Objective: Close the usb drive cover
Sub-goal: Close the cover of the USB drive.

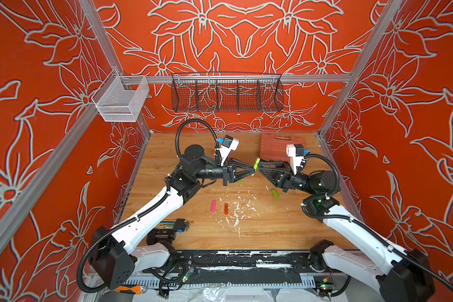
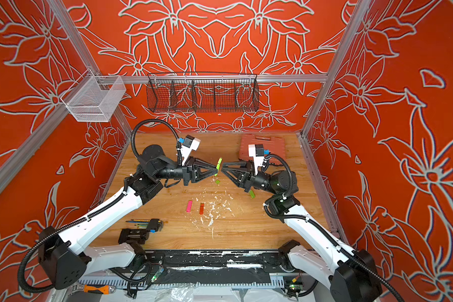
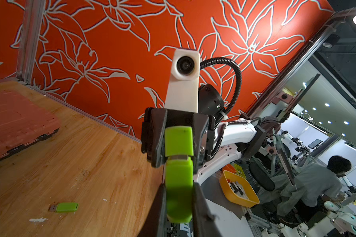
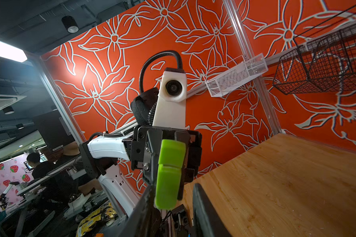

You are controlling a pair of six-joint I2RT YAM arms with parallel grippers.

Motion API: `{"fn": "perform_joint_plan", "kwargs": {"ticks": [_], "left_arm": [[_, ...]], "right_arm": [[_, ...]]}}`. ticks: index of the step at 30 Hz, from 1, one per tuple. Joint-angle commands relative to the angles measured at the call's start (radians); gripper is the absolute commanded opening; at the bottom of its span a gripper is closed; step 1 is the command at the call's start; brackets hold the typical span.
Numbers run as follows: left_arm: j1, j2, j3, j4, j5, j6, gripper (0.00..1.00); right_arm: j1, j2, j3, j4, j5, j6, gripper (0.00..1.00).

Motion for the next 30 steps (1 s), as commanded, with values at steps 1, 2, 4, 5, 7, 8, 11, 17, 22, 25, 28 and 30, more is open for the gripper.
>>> {"fn": "perform_joint_plan", "kwargs": {"ticks": [1,2,4,5,7,8,11,17,22,25,28,30], "left_arm": [[-0.002,0.006,0.011,0.036,0.013,0.012,0.17],[-0.002,0.006,0.01,0.037,0.013,0.012,0.17],[-0.002,0.006,0.006,0.034,0.011,0.014,0.17],[-0.002,0.006,0.007,0.027,0.012,0.017,0.17],[-0.002,0.009,0.003,0.022,0.013,0.016,0.17],[-0.002,0.012,0.002,0.018,0.016,0.019,0.17],[-0.003,0.013,-0.007,-0.001,0.02,0.024,0.17],[-0.002,0.003,-0.026,-0.021,0.017,0.032,0.17],[-0.002,-0.006,-0.033,-0.027,0.019,0.039,0.17],[-0.002,-0.009,-0.032,-0.04,0.016,0.047,0.17],[-0.004,-0.01,-0.035,-0.041,0.018,0.049,0.17],[-0.002,-0.011,-0.038,-0.038,0.02,0.048,0.17]], "right_arm": [[0.0,-0.013,0.018,-0.017,-0.03,-0.013,0.38],[-0.001,-0.015,0.021,-0.035,-0.033,-0.023,0.39],[0.0,-0.027,0.031,-0.117,-0.034,-0.068,0.41],[0.0,-0.036,0.042,-0.167,-0.03,-0.102,0.41],[0.0,-0.052,0.067,-0.264,-0.031,-0.159,0.42],[0.0,-0.062,0.085,-0.316,-0.032,-0.193,0.42],[-0.01,-0.09,0.159,-0.511,-0.018,-0.314,0.46],[-0.028,-0.061,0.282,-0.632,-0.055,-0.394,0.51],[-0.031,-0.027,0.333,-0.655,-0.029,-0.404,0.53],[-0.031,0.002,0.379,-0.703,-0.007,-0.421,0.54],[-0.031,0.027,0.42,-0.754,0.087,-0.412,0.53],[-0.031,0.042,0.462,-0.843,0.126,-0.465,0.53]]}}
